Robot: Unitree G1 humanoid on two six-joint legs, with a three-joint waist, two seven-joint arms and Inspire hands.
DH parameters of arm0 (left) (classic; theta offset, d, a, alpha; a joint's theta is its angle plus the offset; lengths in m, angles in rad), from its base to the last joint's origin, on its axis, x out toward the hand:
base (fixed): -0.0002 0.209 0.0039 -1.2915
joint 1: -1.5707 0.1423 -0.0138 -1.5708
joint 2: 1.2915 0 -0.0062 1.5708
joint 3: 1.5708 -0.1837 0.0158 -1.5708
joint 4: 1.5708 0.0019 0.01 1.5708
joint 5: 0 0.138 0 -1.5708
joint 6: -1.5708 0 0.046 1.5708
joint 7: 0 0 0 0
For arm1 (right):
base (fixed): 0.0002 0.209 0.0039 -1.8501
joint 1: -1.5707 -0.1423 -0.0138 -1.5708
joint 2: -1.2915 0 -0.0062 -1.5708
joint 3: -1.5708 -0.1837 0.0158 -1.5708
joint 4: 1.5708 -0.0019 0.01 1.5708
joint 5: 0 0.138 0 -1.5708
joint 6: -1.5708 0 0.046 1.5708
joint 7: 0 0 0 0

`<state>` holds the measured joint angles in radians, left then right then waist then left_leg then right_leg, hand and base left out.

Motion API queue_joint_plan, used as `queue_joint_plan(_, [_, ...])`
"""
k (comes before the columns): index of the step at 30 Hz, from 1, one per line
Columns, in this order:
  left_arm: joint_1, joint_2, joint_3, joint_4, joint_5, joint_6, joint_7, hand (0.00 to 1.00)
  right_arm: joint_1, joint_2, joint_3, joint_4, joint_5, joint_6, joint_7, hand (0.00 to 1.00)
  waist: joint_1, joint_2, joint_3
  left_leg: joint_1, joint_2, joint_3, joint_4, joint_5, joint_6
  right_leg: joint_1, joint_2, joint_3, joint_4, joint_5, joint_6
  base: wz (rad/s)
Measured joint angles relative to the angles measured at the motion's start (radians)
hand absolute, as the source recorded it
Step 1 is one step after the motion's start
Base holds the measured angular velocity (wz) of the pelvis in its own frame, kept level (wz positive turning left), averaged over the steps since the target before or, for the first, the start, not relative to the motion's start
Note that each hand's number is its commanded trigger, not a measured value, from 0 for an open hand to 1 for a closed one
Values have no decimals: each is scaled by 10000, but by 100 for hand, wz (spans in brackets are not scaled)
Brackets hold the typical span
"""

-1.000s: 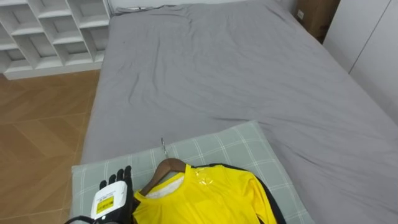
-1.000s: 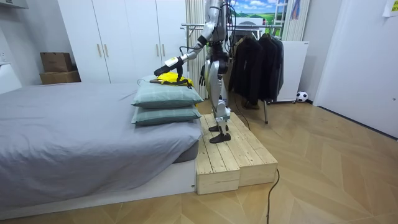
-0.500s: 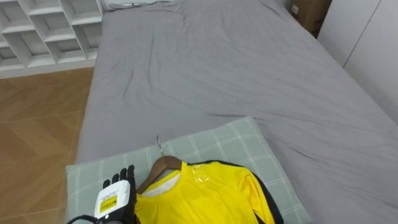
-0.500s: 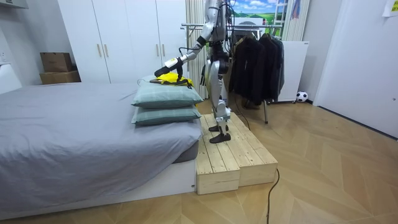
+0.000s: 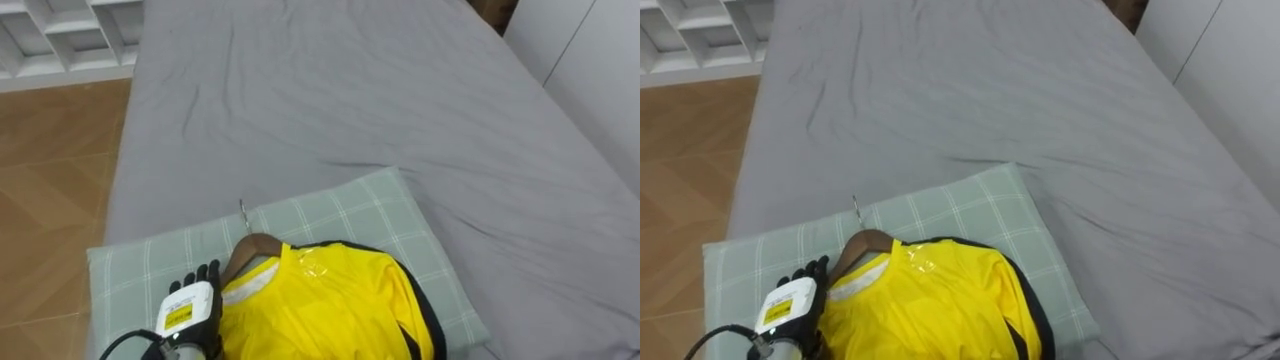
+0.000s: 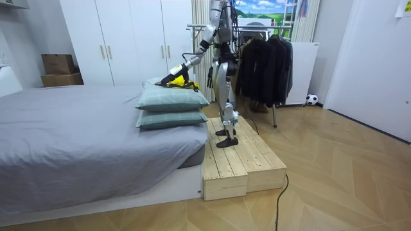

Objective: Hang clothes

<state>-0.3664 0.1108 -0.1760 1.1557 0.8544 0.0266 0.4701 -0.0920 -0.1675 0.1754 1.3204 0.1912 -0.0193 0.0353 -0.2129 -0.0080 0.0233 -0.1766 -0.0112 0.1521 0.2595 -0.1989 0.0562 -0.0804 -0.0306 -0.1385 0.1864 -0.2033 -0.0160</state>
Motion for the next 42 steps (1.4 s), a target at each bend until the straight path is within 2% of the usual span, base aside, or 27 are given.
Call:
queue_joint_plan(3, [-308,9,-231,284,-1,67,-7,0,-146,3,12,104,2,1,-1,0,-17,6,55,-123,0,-11,-3,20,-2,-114,3,-5,-7,2,-4,1])
queue_joint_plan(8, [-478,62,-260,308,-3,108,-51,0,-331,35,162,125,-95,48,-20,0,-8,-13,68,-312,-1,-3,-9,62,-13,-329,3,11,22,4,-7,-1])
queue_joint_plan(13, [-850,266,-257,358,-381,119,-239,0,-688,153,391,101,-178,216,-98,0,1,-144,144,-478,21,-2,-29,111,-23,-603,12,6,196,5,-8,0])
queue_joint_plan(20, [-1214,330,-254,649,-800,110,-279,0,-970,218,394,125,-198,251,-88,0,10,-249,205,-637,14,-18,-33,130,-11,-816,-3,-4,276,5,-8,0])
queue_joint_plan(27, [-1221,421,-251,647,-800,-54,-261,0,-1056,229,394,110,-100,234,-100,0,18,-261,199,-767,25,-51,-18,132,-13,-962,2,-41,354,4,-8,0])
queue_joint_plan(42, [-1261,441,-245,866,-1002,-150,-210,0,-1054,277,406,287,45,215,-102,0,29,-351,189,-756,34,-43,-17,135,-17,-951,8,-42,356,4,-8,0])
